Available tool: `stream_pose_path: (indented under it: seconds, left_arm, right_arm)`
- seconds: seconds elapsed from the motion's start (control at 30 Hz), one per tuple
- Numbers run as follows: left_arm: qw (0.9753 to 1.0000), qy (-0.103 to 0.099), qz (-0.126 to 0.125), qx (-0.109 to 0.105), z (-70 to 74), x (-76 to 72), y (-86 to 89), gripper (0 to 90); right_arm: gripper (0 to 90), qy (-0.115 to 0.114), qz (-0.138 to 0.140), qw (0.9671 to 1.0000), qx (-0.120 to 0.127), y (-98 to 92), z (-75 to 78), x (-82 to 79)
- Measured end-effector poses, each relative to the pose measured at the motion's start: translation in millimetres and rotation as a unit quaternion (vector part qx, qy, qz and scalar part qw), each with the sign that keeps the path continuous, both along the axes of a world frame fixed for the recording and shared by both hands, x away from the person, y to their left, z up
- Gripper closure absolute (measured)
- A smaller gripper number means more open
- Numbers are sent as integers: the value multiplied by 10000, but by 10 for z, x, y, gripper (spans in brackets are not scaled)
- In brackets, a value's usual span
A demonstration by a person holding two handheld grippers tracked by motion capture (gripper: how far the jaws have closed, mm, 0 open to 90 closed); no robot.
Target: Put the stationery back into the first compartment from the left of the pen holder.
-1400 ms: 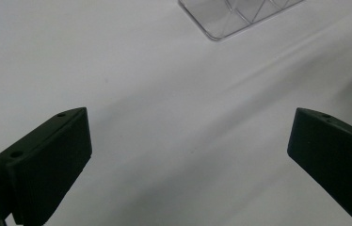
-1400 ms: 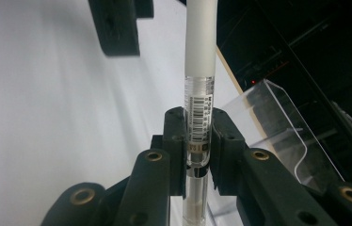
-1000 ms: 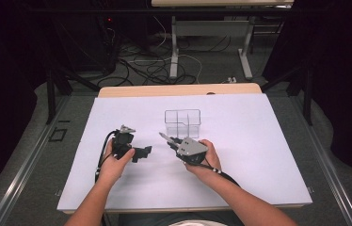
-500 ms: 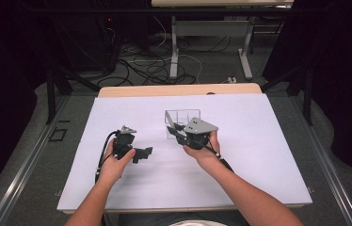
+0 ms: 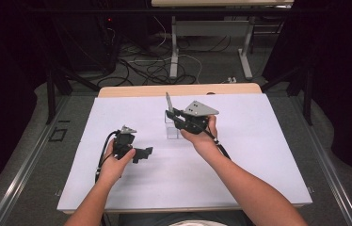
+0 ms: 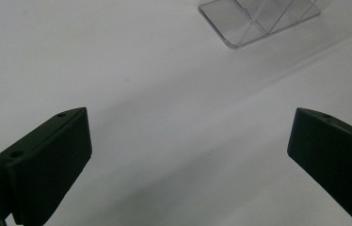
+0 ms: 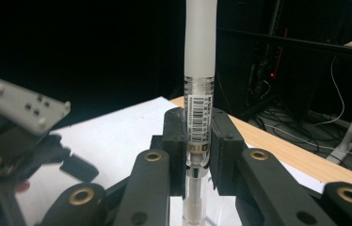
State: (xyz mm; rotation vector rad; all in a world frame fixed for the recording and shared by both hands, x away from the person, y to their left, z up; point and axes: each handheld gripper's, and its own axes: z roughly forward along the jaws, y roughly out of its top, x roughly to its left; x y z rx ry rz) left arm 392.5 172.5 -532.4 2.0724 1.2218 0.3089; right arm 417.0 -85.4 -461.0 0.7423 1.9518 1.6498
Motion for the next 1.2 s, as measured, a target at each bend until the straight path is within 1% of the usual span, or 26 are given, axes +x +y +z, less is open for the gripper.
stream_pose_path:
  seconds: [0.03,0.17,0.23,0.27,0.3,0.33,0.37,0.4,0.5,0.53,0.57,0.67,0.77,0.87,0.93,1.07,1.17,1.2]
  left_arm:
    - [10000,-2,2,-1,1,-1,-2,3]
    - [10000,-9,-5,-2,3,0,0,3]
    - [10000,-13,-10,4,1,0,0,3]
    - [10000,-14,-11,4,1,0,0,3]
    - [10000,-15,-15,5,1,1,2,3]
    - [10000,-13,-18,4,2,2,3,3]
    - [10000,-15,-17,2,2,2,3,3]
    - [10000,-16,-18,1,2,2,4,3]
    - [10000,-16,-20,0,1,3,4,3]
    - [10000,-20,-21,5,0,4,4,3]
    - [10000,-20,-27,-12,-2,5,5,3]
    - [10000,-20,-28,-9,-4,8,6,3]
    - [10000,0,-10,-31,-6,7,2,3]
    - [10000,-9,-41,0,-7,9,2,3]
    - [10000,-11,-45,-1,-7,9,2,3]
    - [10000,-10,-33,-5,-6,11,9,3]
    - [10000,8,-27,-7,-10,12,9,3]
    - [10000,8,-29,-12,-11,13,8,3]
  right_arm:
    - [789,-33,-9,10000,16,11,16,24]
    - [789,13,-112,9999,72,44,62,96]
    - [788,-10,-150,9999,57,61,75,130]
    - [788,67,-198,9998,61,70,79,133]
    - [788,1,-196,9998,58,77,79,157]
    - [788,91,-229,9996,97,90,78,162]
    - [788,82,-229,9997,67,94,77,180]
    - [788,67,-259,9996,86,99,73,198]
    - [788,214,-333,9991,133,117,62,229]
    - [788,216,-350,9991,136,121,57,242]
    - [788,248,-367,9990,89,124,54,251]
    - [787,270,-414,9987,122,136,34,290]
    - [787,311,-489,9983,86,139,17,322]
    - [787,384,-556,9977,72,151,-20,361]
    - [787,496,-613,9969,75,161,-50,379]
    - [787,677,-700,9950,234,174,-94,411]
    - [786,739,-777,9941,166,169,-120,434]
    - [785,731,-795,9940,183,170,-134,442]
